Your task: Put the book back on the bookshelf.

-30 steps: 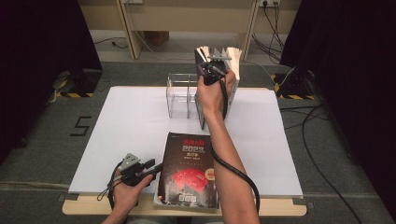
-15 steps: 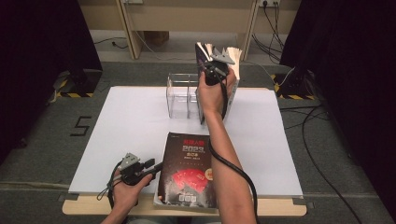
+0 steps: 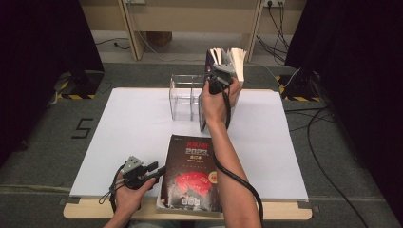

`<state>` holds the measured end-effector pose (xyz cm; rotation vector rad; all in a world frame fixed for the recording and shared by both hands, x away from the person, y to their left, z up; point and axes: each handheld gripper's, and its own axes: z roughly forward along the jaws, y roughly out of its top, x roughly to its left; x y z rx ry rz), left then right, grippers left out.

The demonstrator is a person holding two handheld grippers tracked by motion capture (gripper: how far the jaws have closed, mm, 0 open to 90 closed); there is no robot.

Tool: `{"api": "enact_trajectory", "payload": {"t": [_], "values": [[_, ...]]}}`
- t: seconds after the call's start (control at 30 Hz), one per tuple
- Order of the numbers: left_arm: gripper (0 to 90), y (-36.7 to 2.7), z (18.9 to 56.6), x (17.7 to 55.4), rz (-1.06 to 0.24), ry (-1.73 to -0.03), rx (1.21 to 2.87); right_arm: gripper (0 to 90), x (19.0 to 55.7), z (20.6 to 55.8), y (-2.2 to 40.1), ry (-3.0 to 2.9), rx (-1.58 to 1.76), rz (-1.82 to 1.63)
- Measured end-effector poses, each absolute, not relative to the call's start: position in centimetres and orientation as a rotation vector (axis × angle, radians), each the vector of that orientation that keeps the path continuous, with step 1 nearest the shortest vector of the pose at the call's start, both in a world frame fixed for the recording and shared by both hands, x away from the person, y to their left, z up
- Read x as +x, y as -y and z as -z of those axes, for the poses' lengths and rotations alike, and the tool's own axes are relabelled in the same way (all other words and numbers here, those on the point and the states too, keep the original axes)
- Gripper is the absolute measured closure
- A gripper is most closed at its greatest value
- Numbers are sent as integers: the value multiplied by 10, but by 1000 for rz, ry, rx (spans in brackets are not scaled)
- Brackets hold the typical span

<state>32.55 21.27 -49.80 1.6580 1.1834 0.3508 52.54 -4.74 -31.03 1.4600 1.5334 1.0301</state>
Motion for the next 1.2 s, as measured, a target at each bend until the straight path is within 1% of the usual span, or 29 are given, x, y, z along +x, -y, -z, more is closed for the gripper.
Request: {"api": "enact_trajectory", "payload": {"t": [0.33,0.6,1.2], "values": [[542,-213,498,325,-351,-1183,1656,618,517,311,53,-1559,1479,-1057],[542,-213,497,324,-356,-1179,1653,622,503,313,58,-1564,1502,-1100],[538,-212,496,324,-361,-1181,1655,596,475,320,73,-1584,1508,-1174]]}}
